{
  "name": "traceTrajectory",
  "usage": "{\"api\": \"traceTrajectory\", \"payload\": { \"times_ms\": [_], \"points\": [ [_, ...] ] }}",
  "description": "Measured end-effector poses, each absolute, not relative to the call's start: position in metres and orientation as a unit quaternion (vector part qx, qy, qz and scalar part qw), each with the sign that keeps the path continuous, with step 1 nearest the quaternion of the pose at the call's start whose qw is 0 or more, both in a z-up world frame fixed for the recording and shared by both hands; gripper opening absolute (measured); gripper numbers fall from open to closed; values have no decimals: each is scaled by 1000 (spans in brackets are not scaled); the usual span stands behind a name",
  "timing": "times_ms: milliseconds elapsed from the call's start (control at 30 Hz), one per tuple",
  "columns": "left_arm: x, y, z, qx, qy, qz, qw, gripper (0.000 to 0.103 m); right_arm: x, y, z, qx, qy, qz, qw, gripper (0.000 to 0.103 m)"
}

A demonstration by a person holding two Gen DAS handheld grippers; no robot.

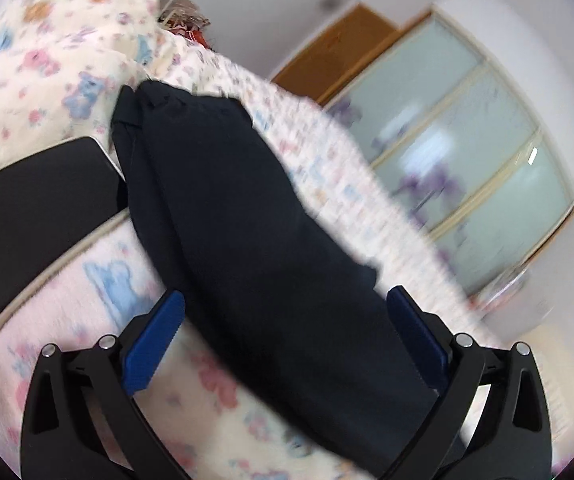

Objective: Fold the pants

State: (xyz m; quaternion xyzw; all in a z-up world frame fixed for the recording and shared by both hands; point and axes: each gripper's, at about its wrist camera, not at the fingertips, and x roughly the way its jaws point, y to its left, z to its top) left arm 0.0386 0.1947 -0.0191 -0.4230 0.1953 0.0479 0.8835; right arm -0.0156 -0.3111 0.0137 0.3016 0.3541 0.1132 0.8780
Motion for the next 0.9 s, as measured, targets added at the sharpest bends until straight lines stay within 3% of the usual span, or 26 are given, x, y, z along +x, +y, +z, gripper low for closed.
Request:
{"api": "traceTrajectory", "payload": {
  "times_ms": [167,200,267,533,600,800,900],
  "points": [
    [49,209,-18,-463,184,4,867,101,-2,-301,0,320,375,132,860,68],
    [50,208,-18,-464,184,0,867,101,-2,-301,-6,318,396,119,853,76],
    [52,204,-17,-459,182,-8,869,101,7,-297,-28,313,444,100,833,78],
    [41,206,2,-471,105,-92,871,101,15,-289,-30,281,446,99,844,87],
    [34,204,5,-464,97,-88,876,101,14,-287,-28,270,447,100,847,88],
    [-34,185,31,-368,-39,46,928,101,18,-281,-28,274,448,101,845,89],
    [-5,181,36,-350,6,-16,937,101,19,-279,-28,269,448,101,847,90]
  ]
}}
